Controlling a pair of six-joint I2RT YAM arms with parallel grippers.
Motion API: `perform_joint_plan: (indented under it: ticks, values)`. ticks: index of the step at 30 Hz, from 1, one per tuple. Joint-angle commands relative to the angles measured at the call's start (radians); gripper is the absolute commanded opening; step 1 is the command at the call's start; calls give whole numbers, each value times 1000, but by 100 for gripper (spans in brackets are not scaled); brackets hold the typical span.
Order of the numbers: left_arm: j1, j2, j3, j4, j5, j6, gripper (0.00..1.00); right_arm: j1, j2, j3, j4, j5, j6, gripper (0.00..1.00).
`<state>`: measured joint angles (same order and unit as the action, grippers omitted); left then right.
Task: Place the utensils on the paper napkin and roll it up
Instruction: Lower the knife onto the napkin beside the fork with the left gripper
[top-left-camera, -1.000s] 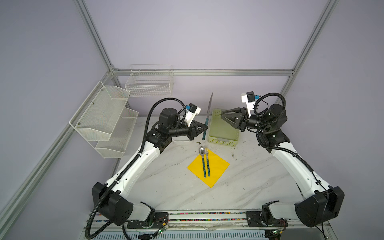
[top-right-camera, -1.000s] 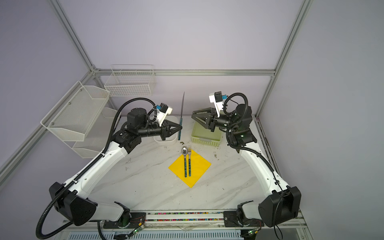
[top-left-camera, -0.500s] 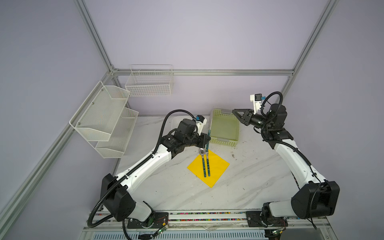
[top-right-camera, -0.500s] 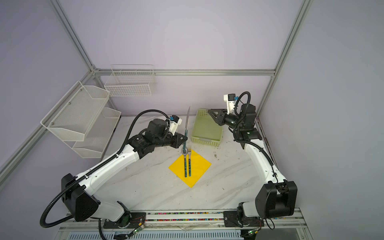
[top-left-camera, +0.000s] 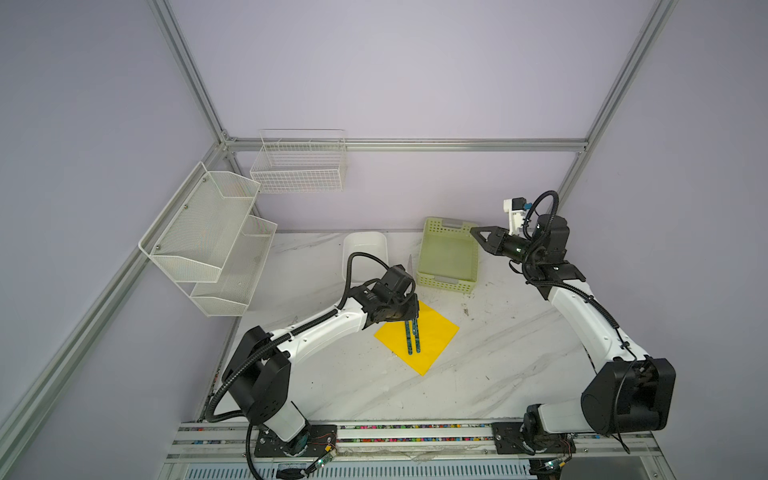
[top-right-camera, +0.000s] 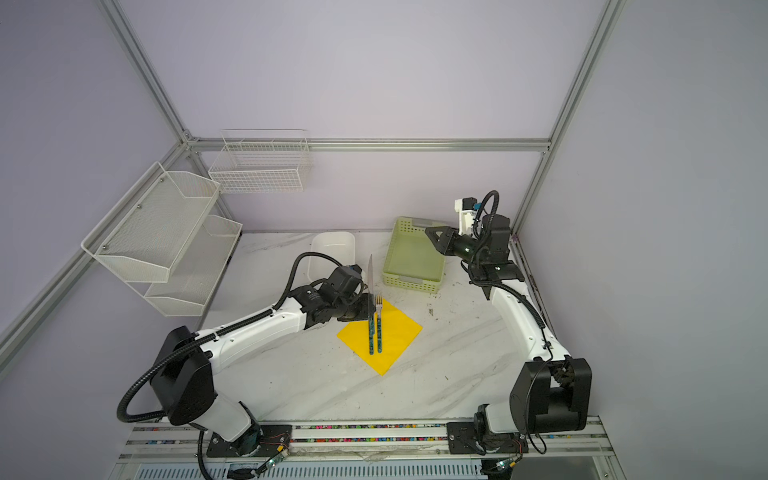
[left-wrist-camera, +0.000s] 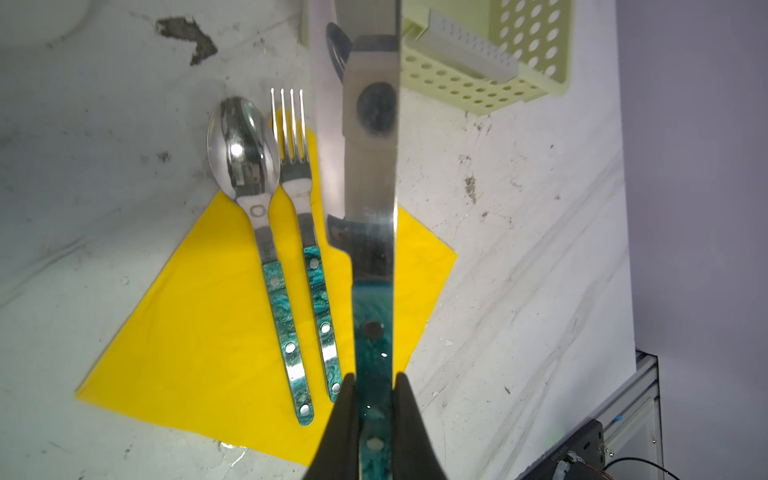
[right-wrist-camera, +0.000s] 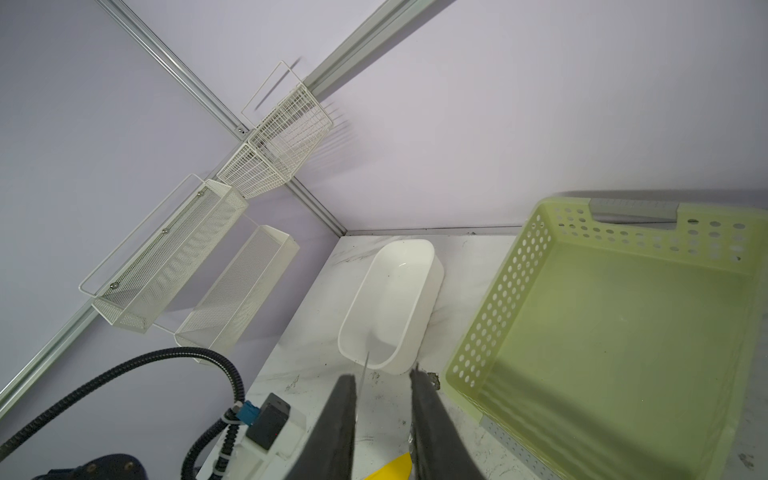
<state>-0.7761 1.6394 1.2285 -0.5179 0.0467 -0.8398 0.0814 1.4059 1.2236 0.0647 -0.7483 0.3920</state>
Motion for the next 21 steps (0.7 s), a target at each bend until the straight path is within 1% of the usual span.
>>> perform_joint_plan:
  ticks: [1, 6, 12, 21]
  values:
    - [-31, 35, 29, -30, -43, -96, 0, 1, -27, 6, -8, -16, 7, 27]
    - [-75, 97, 73, -55, -70, -139, 0, 0, -25, 28, -35, -23, -8, 26]
    - [-88, 158, 112, -108, -85, -179, 0, 1, -27, 34, -42, -24, -10, 26]
    - [-106, 204, 171, -122, -84, -171, 0, 1, -76, 21, -28, -31, -2, 26]
